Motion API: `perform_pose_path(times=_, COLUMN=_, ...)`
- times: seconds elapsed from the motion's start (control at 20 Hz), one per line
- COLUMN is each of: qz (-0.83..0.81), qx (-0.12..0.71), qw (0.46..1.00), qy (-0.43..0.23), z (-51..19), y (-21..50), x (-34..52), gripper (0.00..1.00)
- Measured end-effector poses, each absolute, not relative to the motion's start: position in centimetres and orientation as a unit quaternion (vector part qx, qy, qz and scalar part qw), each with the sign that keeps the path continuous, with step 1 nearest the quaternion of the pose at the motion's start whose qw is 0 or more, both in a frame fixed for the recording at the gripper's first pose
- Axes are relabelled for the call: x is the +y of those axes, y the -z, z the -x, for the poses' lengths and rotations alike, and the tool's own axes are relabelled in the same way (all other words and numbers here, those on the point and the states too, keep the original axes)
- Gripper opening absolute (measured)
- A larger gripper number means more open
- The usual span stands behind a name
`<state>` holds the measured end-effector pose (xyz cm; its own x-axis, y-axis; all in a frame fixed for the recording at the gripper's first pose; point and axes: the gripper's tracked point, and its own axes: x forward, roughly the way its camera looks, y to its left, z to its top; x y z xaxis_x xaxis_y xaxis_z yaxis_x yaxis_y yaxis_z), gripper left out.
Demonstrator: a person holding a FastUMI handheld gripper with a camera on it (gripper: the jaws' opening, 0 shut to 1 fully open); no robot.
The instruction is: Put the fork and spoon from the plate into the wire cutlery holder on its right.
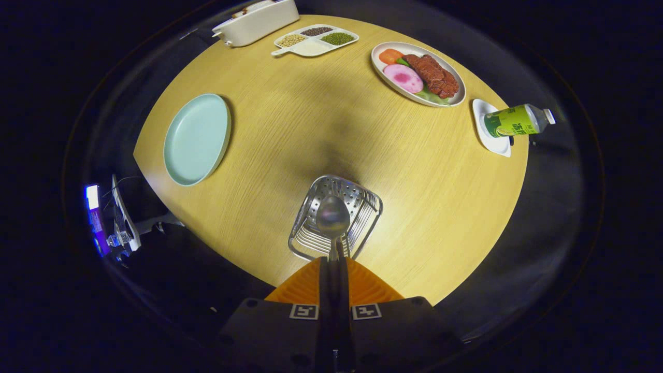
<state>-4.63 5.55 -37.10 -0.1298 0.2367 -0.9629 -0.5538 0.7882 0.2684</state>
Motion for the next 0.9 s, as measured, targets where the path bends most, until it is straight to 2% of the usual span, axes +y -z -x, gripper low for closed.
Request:
perform_pose_path(times=0.35, qz=0.152, qx=0.702, qw=0.626, qy=-0.303, z=3.4, y=38.8, x=6.5, gripper=0.09)
perform_pose_path(times=0.6, qz=0.144, qx=0.700, qw=0.637, qy=-0.290, z=2.8, y=39.1, x=6.4, gripper=0.17)
perform_pose_path(times=0.65, qz=0.140, qx=0.698, qw=0.641, qy=-0.287, z=2.7, y=38.9, x=6.1, gripper=0.22)
perform_pose_path(times=0.7, qz=0.136, qx=0.697, qw=0.644, qy=-0.285, z=2.6, y=38.8, x=6.0, gripper=0.39)
perform_pose_path(times=0.85, qz=0.120, qx=0.692, qw=0.655, qy=-0.278, z=2.5, y=38.5, x=5.8, gripper=0.77)
perform_pose_path(times=0.9, qz=0.115, qx=0.692, qw=0.659, qy=-0.272, z=2.4, y=38.3, x=5.7, gripper=1.00)
